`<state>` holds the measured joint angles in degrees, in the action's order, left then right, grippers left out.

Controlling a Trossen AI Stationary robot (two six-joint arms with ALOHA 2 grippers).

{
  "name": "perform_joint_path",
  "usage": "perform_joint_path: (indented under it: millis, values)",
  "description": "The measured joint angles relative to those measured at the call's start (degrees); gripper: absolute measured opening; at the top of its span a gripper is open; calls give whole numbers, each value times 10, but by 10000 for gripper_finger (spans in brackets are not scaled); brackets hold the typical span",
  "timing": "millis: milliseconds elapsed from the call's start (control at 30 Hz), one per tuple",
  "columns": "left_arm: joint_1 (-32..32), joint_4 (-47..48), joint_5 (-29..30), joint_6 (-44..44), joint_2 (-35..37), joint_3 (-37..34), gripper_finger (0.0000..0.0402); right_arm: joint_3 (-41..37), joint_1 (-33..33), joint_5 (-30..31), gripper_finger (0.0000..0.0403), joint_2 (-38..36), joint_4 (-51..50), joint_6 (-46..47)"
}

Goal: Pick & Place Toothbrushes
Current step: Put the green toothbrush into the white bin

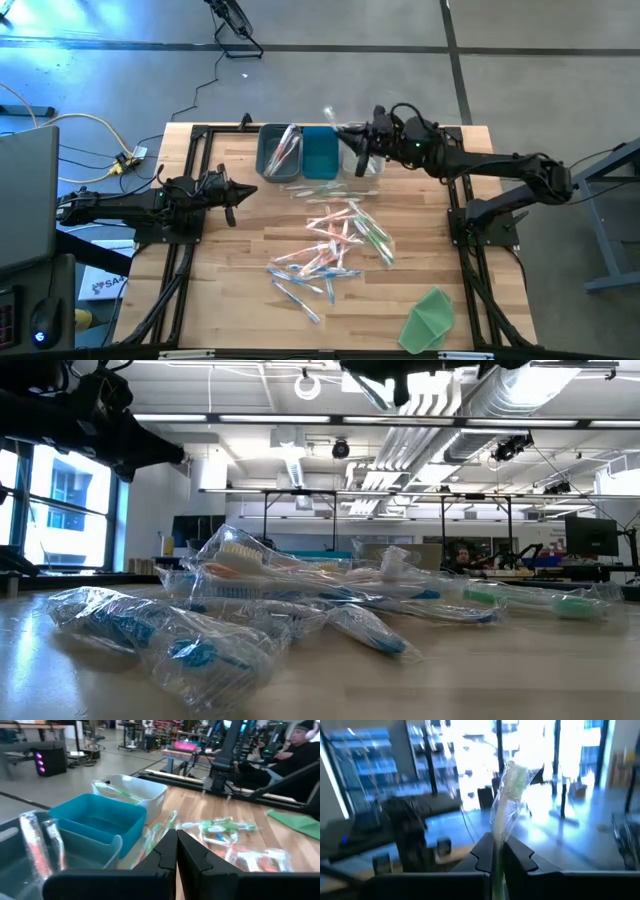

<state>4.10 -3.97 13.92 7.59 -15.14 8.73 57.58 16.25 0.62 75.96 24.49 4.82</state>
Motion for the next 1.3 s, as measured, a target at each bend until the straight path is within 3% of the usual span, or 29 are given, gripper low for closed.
perform_joint_path:
  millis: [200, 400, 800, 1300]
  values:
    - [0, -11, 8, 16, 0, 0, 1, 0, 0, -31, 13, 31, 66, -41]
    - [0, -11, 9, 22, 0, 0, 1, 0, 0, 53, 13, 39, 8, -51]
    - [0, -25, 82, -35, 0, 0, 1, 0, 39, 138, 13, 39, -54, -32]
    - [0, -20, 83, -48, 0, 0, 1, 0, 111, 93, 13, 86, -81, 10]
